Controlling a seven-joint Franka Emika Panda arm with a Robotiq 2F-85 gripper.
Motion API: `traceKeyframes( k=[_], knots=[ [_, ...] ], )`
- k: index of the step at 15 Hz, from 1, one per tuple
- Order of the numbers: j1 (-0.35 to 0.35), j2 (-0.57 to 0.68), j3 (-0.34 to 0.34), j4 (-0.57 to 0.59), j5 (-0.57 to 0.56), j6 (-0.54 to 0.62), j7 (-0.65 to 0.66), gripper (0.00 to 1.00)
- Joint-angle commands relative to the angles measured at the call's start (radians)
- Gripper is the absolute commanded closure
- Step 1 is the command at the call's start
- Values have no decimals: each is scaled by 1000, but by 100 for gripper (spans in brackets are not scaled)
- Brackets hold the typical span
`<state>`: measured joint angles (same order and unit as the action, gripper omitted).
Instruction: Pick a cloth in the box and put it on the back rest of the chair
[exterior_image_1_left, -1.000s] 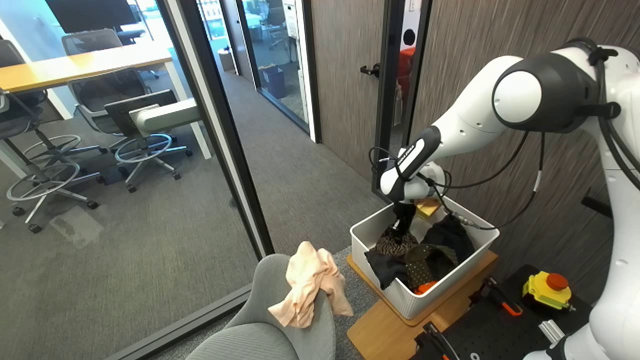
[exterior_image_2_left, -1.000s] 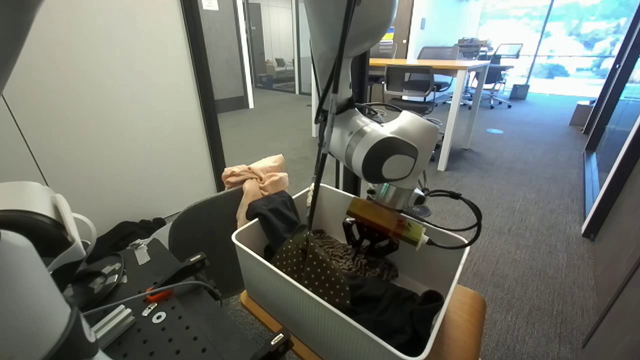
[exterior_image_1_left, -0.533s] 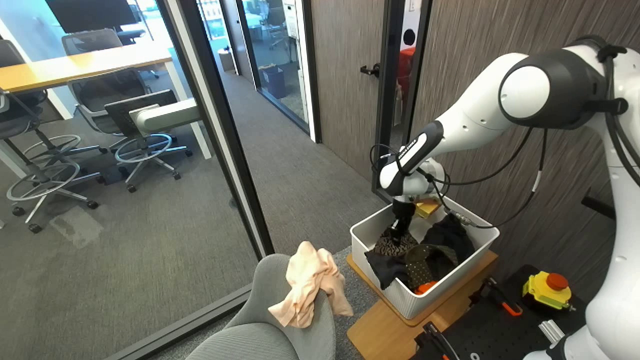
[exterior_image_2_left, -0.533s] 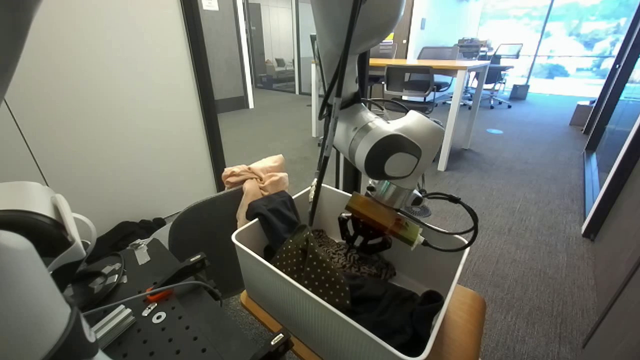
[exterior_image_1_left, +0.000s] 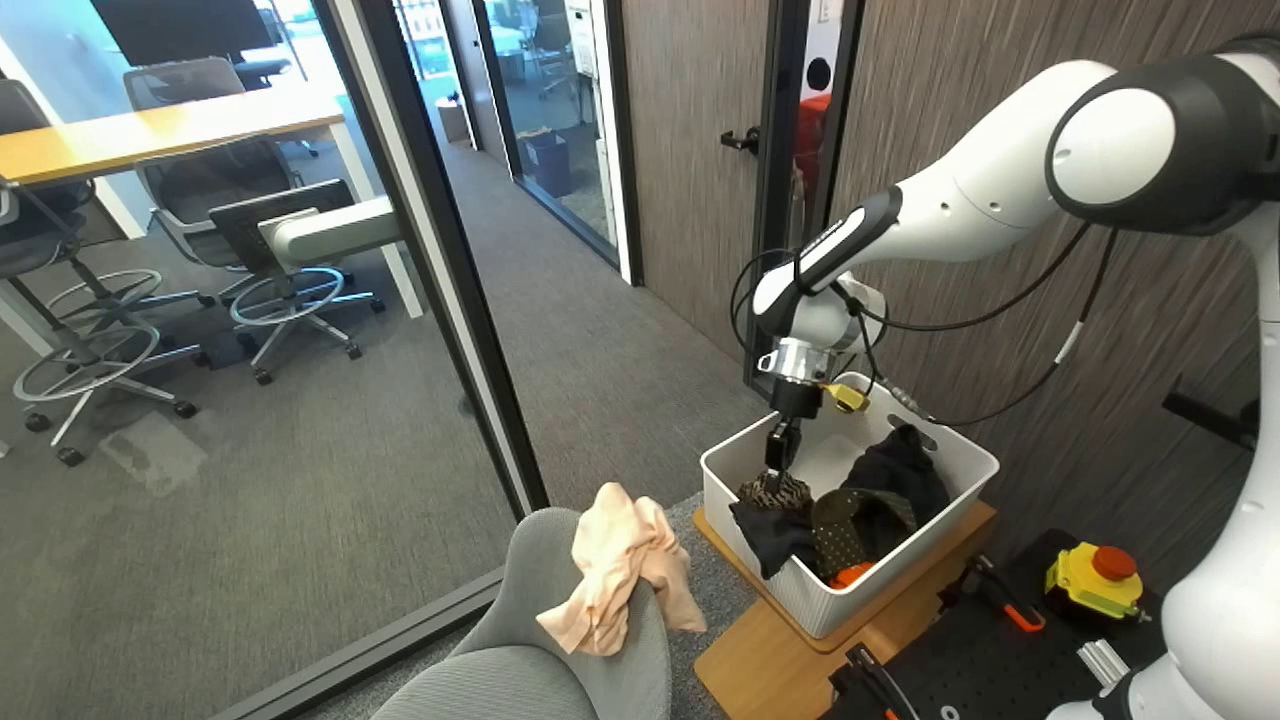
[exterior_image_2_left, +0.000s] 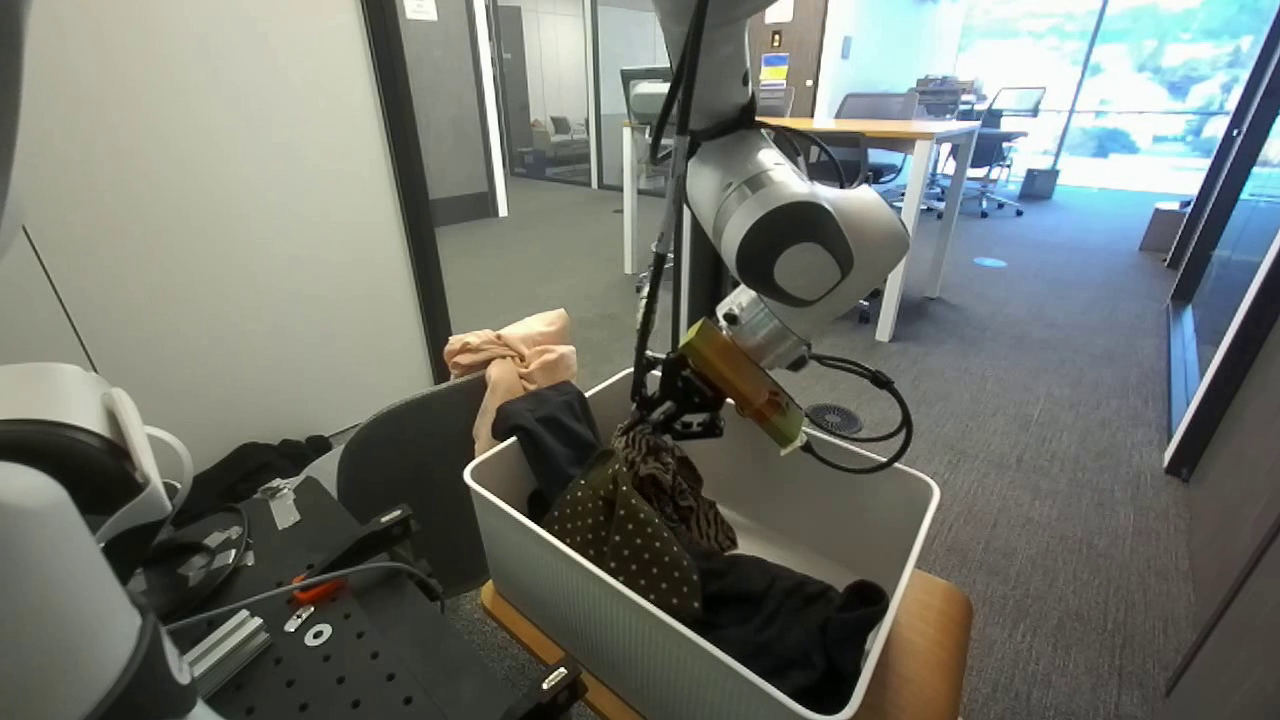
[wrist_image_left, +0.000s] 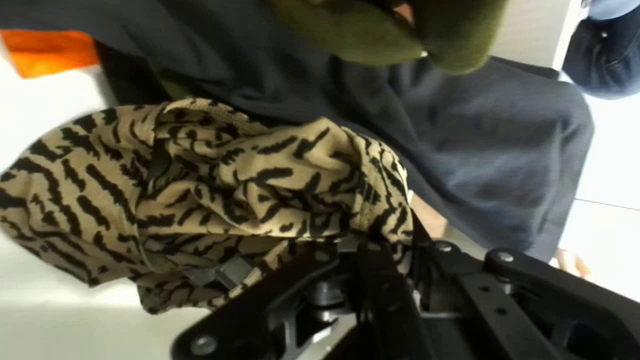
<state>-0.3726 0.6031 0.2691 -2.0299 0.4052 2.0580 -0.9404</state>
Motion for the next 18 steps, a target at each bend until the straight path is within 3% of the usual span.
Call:
traceKeyframes(
  k=[1, 10, 18],
  knots=[
    [35, -96, -21, -3, 79, -135, -66, 92],
    [204, -306, -40, 51, 70, -326, -164, 92],
    [369, -362, -41, 294, 39, -488, -177, 92]
  ],
)
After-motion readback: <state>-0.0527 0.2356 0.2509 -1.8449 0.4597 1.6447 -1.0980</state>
